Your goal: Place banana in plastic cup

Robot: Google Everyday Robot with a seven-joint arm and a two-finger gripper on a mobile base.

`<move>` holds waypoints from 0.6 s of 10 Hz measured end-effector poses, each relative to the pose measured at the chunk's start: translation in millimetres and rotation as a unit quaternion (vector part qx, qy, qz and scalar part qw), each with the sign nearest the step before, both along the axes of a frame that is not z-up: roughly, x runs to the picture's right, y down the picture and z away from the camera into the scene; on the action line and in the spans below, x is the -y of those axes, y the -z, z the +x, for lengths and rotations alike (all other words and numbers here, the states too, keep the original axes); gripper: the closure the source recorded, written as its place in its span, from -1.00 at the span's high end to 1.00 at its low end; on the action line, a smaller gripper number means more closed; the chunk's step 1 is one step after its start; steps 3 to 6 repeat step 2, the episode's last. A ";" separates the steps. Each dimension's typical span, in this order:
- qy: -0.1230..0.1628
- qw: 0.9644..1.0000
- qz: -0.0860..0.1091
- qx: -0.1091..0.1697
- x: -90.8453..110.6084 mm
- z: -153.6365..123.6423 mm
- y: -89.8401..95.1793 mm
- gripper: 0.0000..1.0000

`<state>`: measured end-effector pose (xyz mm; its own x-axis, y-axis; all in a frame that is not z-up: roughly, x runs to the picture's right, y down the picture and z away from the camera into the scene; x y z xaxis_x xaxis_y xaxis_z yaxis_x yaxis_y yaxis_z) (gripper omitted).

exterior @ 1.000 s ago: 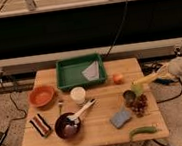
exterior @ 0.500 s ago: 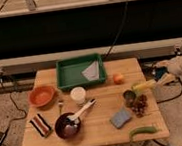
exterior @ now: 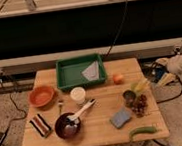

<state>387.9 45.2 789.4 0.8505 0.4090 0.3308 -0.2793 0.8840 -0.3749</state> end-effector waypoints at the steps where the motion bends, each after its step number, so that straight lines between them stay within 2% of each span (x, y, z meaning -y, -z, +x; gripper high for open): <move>1: -0.001 1.000 -0.001 0.002 -0.1 -0.1 0.5 0.60; 6: -0.001 1.000 -0.001 0.002 -0.3 -0.8 0.1 0.60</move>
